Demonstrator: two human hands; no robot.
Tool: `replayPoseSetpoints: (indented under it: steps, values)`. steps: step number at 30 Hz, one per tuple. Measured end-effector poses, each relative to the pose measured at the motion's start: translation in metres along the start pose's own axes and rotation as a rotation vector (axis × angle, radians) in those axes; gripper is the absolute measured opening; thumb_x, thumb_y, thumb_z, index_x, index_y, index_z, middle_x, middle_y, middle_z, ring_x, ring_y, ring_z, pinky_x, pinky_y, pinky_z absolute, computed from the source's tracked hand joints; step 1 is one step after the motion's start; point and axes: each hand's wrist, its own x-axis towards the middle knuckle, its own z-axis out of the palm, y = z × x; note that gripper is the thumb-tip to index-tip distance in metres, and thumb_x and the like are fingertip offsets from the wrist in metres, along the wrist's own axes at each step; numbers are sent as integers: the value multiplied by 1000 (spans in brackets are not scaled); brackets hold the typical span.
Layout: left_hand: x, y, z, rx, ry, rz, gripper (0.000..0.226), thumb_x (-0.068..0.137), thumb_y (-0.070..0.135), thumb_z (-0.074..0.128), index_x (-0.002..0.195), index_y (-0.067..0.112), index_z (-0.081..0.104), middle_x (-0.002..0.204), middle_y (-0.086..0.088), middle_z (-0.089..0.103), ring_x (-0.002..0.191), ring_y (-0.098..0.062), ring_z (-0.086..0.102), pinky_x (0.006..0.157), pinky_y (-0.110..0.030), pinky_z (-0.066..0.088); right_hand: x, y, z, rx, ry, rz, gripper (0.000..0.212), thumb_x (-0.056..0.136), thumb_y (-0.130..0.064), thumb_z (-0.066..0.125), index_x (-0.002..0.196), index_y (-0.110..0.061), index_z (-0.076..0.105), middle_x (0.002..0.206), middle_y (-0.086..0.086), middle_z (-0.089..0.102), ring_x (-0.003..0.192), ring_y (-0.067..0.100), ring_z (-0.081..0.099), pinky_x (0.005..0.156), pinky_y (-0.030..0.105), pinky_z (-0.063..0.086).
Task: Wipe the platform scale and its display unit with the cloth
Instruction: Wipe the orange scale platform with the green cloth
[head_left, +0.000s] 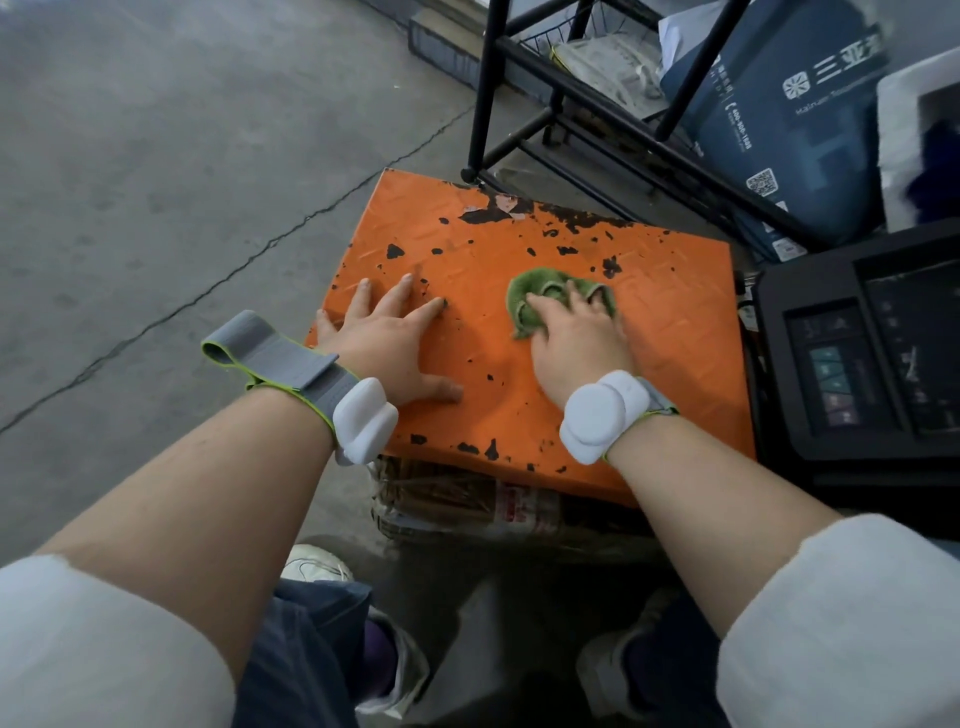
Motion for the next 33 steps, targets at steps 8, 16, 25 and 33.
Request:
replayPoseSetpoints:
  steps: [8,16,25,33]
  values:
    - [-1,3,0,20,-16,7,107,64,76,60,147,45,0,158,12,-14,146,-29,-14,112,-65,3,-22,2,6,-4,-31,-144,46,98,-27,32,143,-39,29,158,2,15,145,29,14,119,45,7]
    - [-3,3,-5,38,-60,15,113,60,74,65,147,43,-1,158,11,-16,146,-30,-14,112,-66,5,-58,-16,14,44,-49,-291,48,96,-25,37,142,-37,32,158,3,14,146,28,11,119,50,0]
    - [-6,0,-3,73,-38,45,121,55,72,71,147,44,0,158,12,-14,146,-27,-13,113,-64,7,-55,-8,8,71,-53,-222,48,96,-21,38,142,-36,34,158,3,14,145,27,13,120,46,1]
    - [-10,7,-6,138,-123,77,125,53,68,75,146,45,-4,157,12,-18,146,-27,-16,113,-63,9,-59,17,2,116,-13,-153,45,97,-22,39,139,-38,39,158,-2,17,146,23,14,119,37,0]
